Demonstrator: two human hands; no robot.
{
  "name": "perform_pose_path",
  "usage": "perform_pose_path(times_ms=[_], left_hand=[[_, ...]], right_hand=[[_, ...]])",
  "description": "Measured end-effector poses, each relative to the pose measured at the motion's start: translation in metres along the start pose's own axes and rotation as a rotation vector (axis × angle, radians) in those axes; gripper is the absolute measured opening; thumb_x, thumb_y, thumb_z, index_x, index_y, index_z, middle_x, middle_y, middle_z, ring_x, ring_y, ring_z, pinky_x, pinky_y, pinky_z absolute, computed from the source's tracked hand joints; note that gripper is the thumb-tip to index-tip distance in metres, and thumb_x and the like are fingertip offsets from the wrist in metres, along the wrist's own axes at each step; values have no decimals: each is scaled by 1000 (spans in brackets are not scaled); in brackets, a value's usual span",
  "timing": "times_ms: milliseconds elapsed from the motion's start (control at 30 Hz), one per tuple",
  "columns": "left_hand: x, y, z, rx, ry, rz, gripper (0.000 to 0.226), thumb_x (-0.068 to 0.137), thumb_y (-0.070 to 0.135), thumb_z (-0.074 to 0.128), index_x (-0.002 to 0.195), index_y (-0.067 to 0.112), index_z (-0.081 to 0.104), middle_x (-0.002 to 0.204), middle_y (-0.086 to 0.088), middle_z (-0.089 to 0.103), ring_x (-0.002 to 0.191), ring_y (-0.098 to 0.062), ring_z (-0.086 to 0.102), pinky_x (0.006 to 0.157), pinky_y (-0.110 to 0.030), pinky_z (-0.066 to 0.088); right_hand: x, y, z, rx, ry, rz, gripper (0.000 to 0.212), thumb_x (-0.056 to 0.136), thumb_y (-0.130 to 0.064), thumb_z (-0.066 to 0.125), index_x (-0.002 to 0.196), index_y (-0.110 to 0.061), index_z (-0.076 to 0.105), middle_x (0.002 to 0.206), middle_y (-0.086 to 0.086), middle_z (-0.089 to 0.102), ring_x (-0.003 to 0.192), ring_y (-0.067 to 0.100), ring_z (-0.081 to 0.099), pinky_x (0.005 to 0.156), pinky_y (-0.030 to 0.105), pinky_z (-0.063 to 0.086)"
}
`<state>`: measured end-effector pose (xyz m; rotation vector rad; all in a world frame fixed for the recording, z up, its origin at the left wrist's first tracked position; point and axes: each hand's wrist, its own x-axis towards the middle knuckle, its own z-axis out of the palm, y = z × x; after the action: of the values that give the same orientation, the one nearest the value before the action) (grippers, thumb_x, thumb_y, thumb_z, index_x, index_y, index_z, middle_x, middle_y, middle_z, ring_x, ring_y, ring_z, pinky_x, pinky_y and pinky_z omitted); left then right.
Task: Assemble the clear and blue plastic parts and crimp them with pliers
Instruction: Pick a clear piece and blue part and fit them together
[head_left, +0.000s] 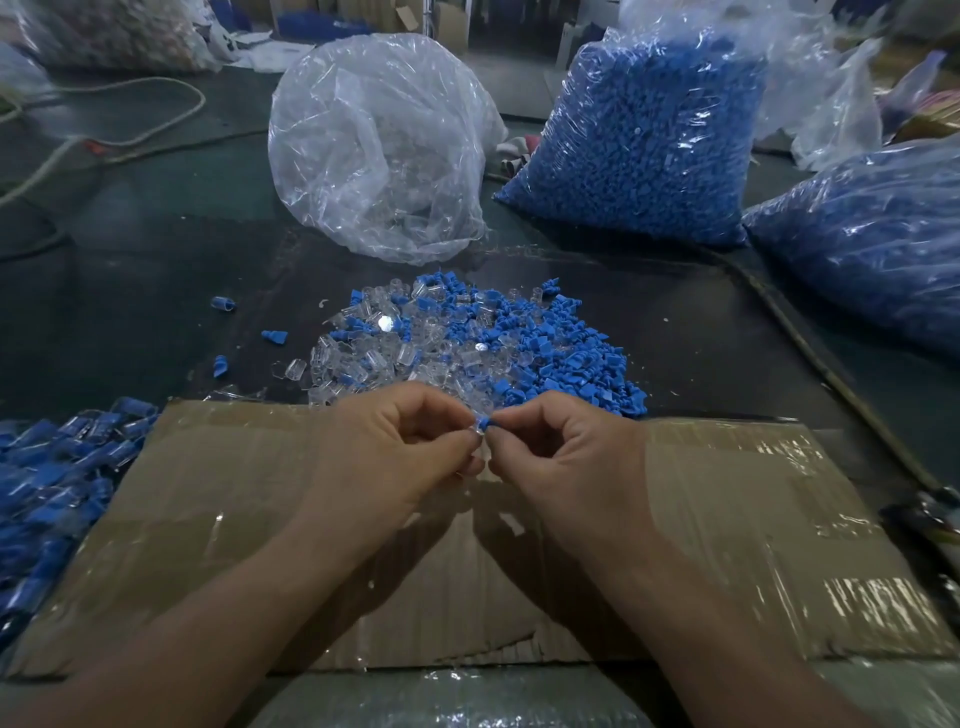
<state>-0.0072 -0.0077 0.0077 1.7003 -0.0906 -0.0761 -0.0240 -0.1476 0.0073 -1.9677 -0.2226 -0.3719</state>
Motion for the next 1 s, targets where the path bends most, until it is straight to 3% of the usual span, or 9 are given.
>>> perform_pose_path(times_ms=[167,333,433,600,767,1000], left_hand=[[1,-2,-3,20,21,23,22,75,-2,70,71,20,68,62,-3,70,53,-10,66,49,-16,51],[1,2,-5,43,-28,23,19,75,0,69,72,19,68,65,-3,71,57,-14,67,53,-23,56],[1,3,-8,35,-69,9,18,74,1,69,72,18,68,65,-4,71,56,-14,67,55,-26,57],[2,3,-7,-41,-99,-20,9,60,16,69,69,18,69,63,-7,70,54,-14,66,52,-22,53],[3,2,-8,-60,-101,-51,18,71,-2,70,63,14,69,58,-11,67,48,-15,62,46,-20,50],[3,6,-8,-50,-136,-69,8,74,-3,67,71,5,66,57,-11,66,48,-15,60,46,-19,49]], right_hand=[[2,-1,-1,93,-61,59,29,72,-6,76,75,-32,63,60,-21,63,62,-6,62,58,7,46],[5,0,-5,180,-118,148,42,69,-9,76,93,-40,62,86,-15,68,79,0,65,72,14,52],[4,0,-7,249,-173,188,35,70,-3,74,86,-34,69,83,-10,72,78,6,68,72,20,54],[5,-1,-8,307,-180,171,32,68,-1,74,82,-29,71,76,-10,72,72,5,68,65,15,52],[5,1,-8,270,-197,145,30,67,-6,76,80,-32,70,75,-14,71,73,3,68,65,13,51],[4,2,-7,267,-213,118,27,67,-8,75,82,-30,70,73,-16,70,72,-1,67,64,10,49]])
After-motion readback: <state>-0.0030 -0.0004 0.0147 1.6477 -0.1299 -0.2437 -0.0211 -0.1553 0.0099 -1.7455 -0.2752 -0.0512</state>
